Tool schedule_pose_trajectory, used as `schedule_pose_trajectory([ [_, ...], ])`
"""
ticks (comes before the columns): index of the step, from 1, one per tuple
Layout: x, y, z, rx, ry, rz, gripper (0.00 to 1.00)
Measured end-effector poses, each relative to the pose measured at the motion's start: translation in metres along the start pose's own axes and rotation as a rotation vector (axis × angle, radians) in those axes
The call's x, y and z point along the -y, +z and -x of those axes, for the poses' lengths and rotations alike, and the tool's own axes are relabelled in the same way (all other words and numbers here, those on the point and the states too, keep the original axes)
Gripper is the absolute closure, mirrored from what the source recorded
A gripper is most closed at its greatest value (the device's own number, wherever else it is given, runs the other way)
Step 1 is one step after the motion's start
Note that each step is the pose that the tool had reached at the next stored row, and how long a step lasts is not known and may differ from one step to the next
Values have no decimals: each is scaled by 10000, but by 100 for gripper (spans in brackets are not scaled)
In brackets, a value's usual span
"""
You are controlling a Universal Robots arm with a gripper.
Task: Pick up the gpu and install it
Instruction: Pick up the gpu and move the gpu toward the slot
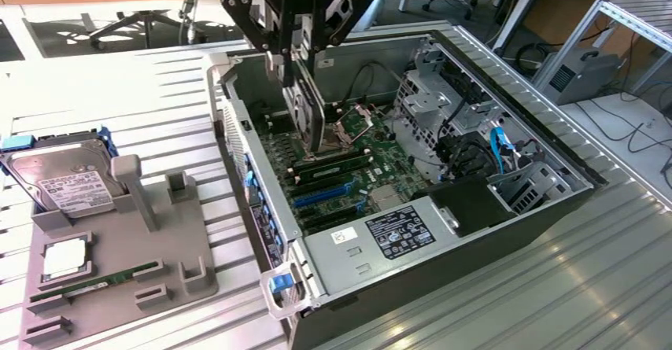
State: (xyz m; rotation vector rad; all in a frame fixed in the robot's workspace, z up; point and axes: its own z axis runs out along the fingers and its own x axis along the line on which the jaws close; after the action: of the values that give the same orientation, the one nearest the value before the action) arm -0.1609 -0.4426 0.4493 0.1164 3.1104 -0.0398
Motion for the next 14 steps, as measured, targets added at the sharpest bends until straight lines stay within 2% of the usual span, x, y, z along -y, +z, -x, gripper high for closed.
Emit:
schedule_pose_trajectory([
  [14, -15, 110, 163, 0, 0, 0, 73],
])
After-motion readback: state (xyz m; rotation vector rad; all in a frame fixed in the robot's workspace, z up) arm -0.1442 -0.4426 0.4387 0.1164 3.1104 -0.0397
